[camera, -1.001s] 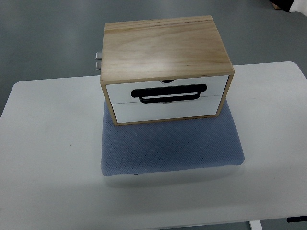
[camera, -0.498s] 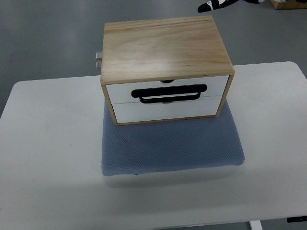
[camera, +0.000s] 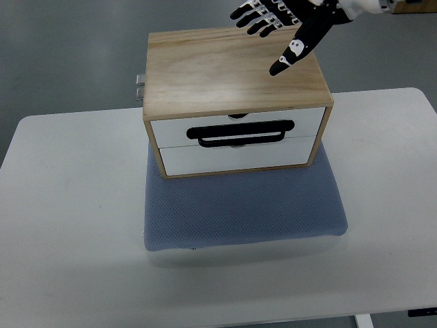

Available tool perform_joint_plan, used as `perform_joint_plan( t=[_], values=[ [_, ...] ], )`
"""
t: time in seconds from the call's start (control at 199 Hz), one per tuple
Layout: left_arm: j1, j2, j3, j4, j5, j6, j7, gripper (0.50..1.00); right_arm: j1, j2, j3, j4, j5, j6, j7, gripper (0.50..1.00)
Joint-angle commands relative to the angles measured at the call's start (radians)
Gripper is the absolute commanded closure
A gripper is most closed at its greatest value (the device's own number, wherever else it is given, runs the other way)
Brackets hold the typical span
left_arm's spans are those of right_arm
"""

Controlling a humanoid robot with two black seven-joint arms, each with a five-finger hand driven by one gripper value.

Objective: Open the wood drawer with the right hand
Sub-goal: 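Lower the right hand in front of the upper white drawer's black handle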

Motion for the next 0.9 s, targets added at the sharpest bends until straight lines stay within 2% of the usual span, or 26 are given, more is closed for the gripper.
perform_joint_plan(
  t=[0.0,0.196,0.503,0.895],
  values=[
    [0.000,0.000,0.000,0.000,0.000,0.000,-0.001,0.500,0.051,0.008,-0.091,0.058,0.000,0.006,0.000,0.556],
    [0.000,0.000,0.000,0.000,0.000,-0.001,-0.001,0.500,0.147,0.036,-0.230,0.170,0.000,0.005,0.000,0.556],
    [0.000,0.000,0.000,0.000,0.000,0.000,-0.001,0.500,0.160,0.097,-0.258,0.177,0.000,0.005,-0.011,0.556],
    [0.000,0.000,0.000,0.000,0.000,-0.001,0.000,0.500,0.177,0.178,-0.388,0.177,0.012,-0.124,-0.011,0.558]
  ],
)
